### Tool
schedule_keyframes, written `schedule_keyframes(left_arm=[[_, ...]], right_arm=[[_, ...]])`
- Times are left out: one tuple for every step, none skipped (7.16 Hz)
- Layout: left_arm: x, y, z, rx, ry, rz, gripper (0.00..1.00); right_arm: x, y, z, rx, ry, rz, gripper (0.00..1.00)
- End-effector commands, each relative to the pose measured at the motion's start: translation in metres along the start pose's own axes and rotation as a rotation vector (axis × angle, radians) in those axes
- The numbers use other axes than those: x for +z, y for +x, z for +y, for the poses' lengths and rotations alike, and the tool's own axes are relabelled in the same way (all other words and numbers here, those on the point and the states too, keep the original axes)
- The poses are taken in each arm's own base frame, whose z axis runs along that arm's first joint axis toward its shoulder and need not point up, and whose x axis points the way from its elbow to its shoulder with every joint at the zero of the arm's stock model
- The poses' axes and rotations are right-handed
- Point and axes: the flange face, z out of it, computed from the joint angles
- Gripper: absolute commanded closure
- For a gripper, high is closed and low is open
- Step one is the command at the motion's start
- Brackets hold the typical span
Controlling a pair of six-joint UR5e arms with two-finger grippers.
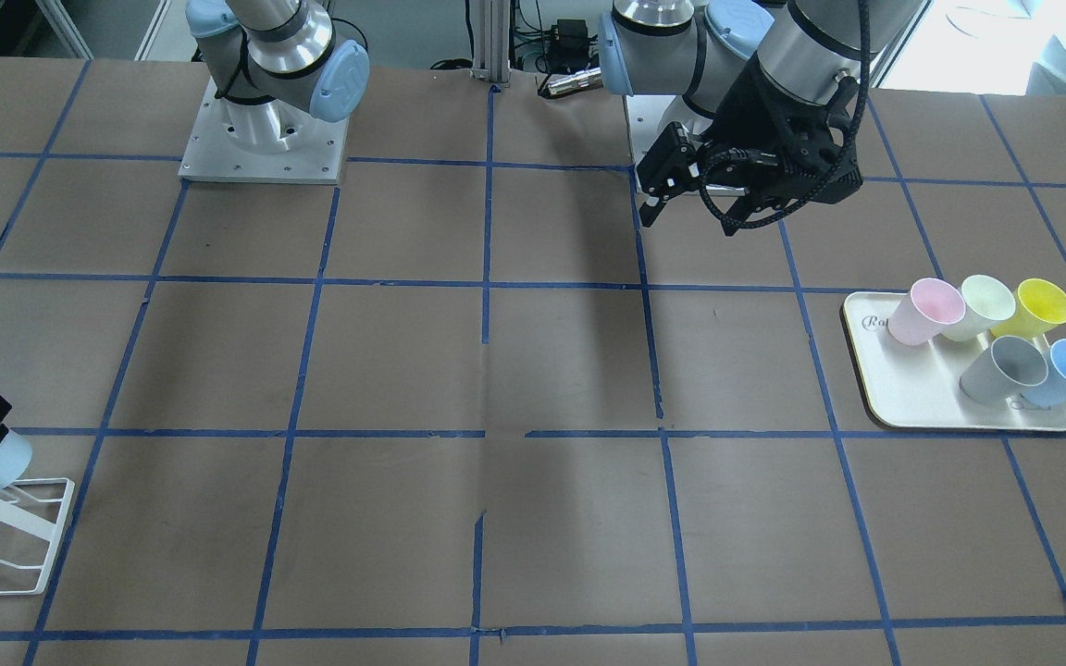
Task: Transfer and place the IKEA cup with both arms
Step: 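Lift the blue cup off the rack with the right gripper while the left arm advances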
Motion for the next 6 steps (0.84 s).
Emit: schedule_keyframes(left_arm=[[0.005,0.022,-0.005,-0.017,-0.034,0.255,0.00],[0.004,0.037,-0.008,-0.033,-0.058,0.438,0.00],[0.006,0.045,-0.013,-0.046,-0.083,0.560,0.00],[0.011,0.052,-0.017,-0.061,-0.113,0.705,0.00],[0.033,0.039,-0.020,-0.131,-0.155,0.862,0.00],[0.059,0.008,-0.022,-0.201,-0.145,1.047,0.00]], right_arm=[[0.002,-0.002,0.000,0.002,0.000,-0.011,0.11],[0.002,-0.002,0.000,0.001,0.001,-0.011,0.27],[-0.002,-0.002,-0.001,0.000,0.010,-0.009,0.37],[-0.005,-0.002,-0.001,0.000,0.013,-0.009,0.44],[-0.014,-0.002,-0.009,-0.003,0.029,-0.006,0.48],[-0.034,-0.002,-0.025,-0.003,0.054,-0.030,0.48]])
